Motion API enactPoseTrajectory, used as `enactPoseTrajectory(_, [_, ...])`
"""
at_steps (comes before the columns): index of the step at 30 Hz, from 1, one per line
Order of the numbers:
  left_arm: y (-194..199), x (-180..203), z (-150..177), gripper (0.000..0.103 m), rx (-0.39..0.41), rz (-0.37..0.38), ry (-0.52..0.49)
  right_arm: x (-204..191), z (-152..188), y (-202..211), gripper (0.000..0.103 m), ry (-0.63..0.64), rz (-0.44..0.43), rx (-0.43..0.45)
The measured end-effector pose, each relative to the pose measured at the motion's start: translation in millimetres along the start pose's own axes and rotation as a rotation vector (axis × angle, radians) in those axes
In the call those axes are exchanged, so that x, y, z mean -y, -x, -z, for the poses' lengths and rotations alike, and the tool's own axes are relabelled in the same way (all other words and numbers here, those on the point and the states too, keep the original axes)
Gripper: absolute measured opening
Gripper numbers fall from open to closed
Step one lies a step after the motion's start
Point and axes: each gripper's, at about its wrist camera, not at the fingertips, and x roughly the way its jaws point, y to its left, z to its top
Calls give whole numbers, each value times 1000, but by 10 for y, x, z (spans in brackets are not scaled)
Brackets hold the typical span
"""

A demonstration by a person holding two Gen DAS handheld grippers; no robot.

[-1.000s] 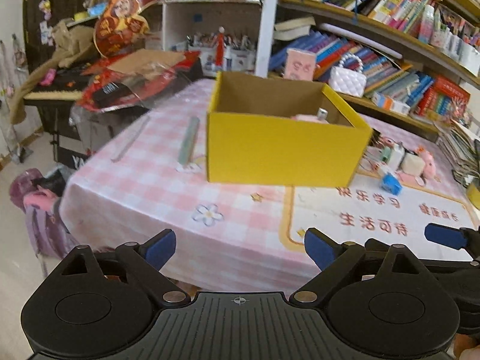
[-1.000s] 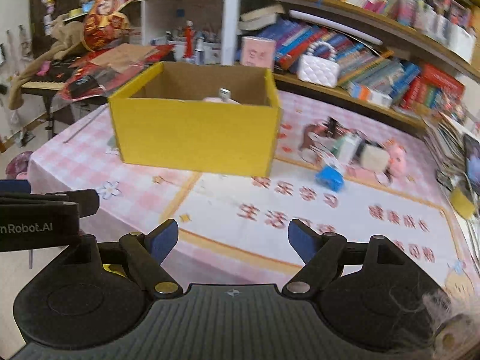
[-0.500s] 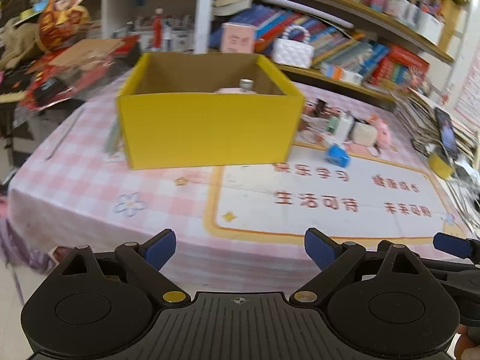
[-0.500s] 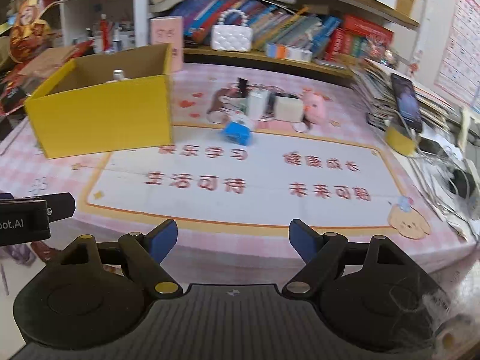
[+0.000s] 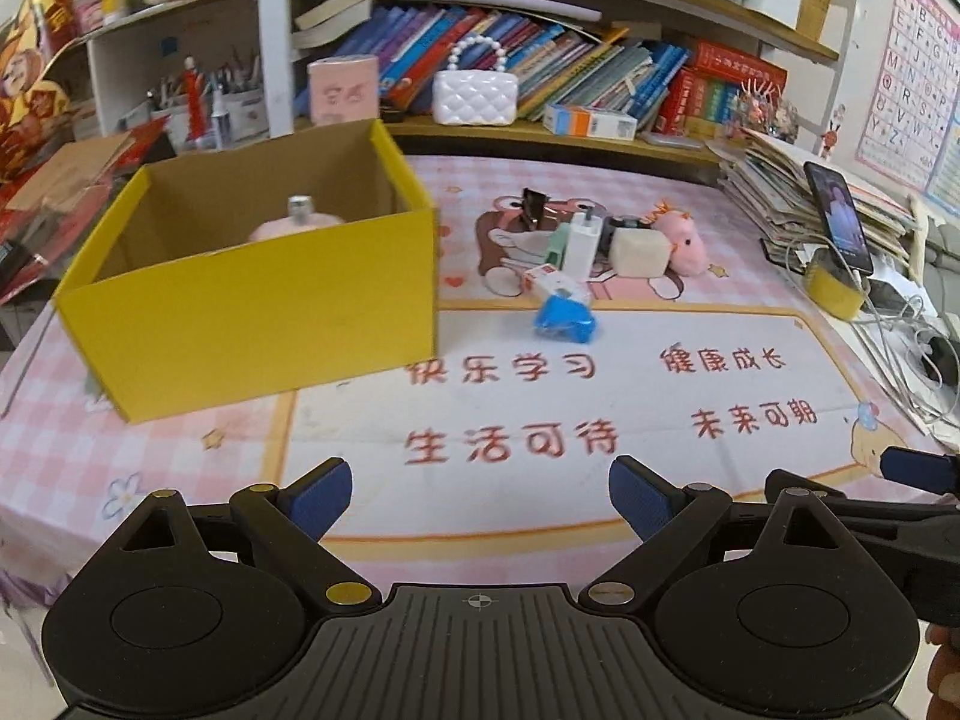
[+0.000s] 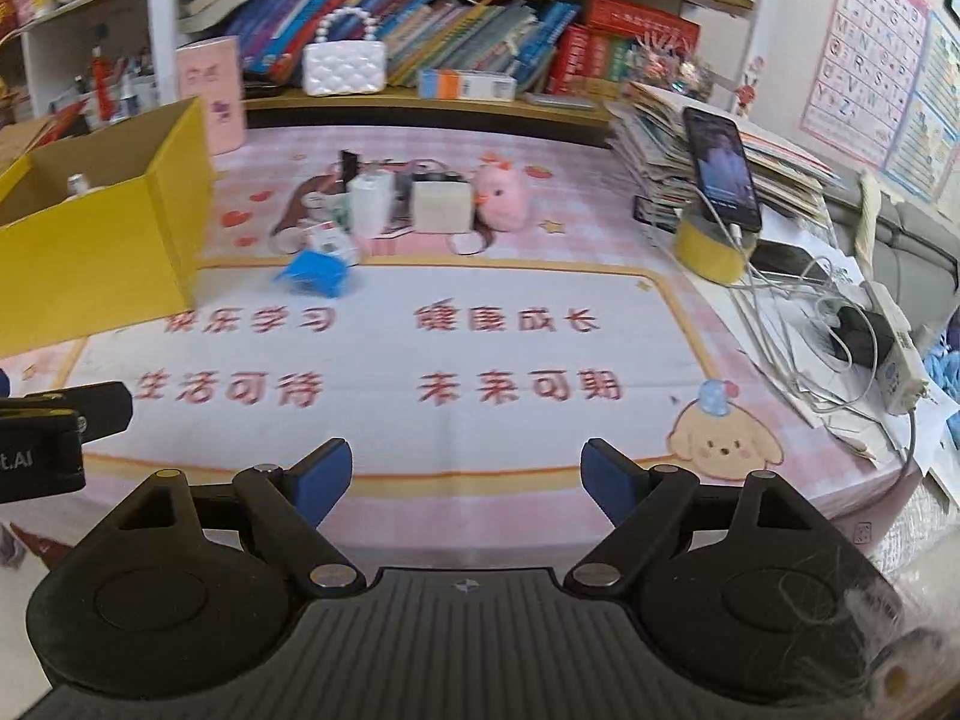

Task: Organize objects
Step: 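Withdraw both grippers from the box back toward the remaining toys, then grasp the blue toy with the left gripper while the right gripper grasps the pink chick plush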

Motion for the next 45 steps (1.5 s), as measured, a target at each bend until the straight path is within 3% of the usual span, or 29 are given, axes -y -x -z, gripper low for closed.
enactPoseTrajectory(8, [-274, 321, -200, 95, -8, 38, 3, 374, -217, -338, 83, -29, -16, -32])
enactPoseTrajectory(26, [-919, 692, -627, 93, -37, -85, 84, 919, -695, -1039, 83, -63, -115, -46])
enactPoseTrajectory(36, [-1364, 722, -794, 65, -73, -146, 83, 1064, -992, -1335, 82, -94, -168, -22])
enactPoseTrajectory(43, [-1659, 826, -890, 62, -99, -161, 33, 1065, -1179, -1501, 82, -90, -197, -7])
enactPoseTrajectory(45, [-1739, 850, -896, 49, -117, -177, 17, 1053, -1241, -1543, 82, -83, -205, 2])
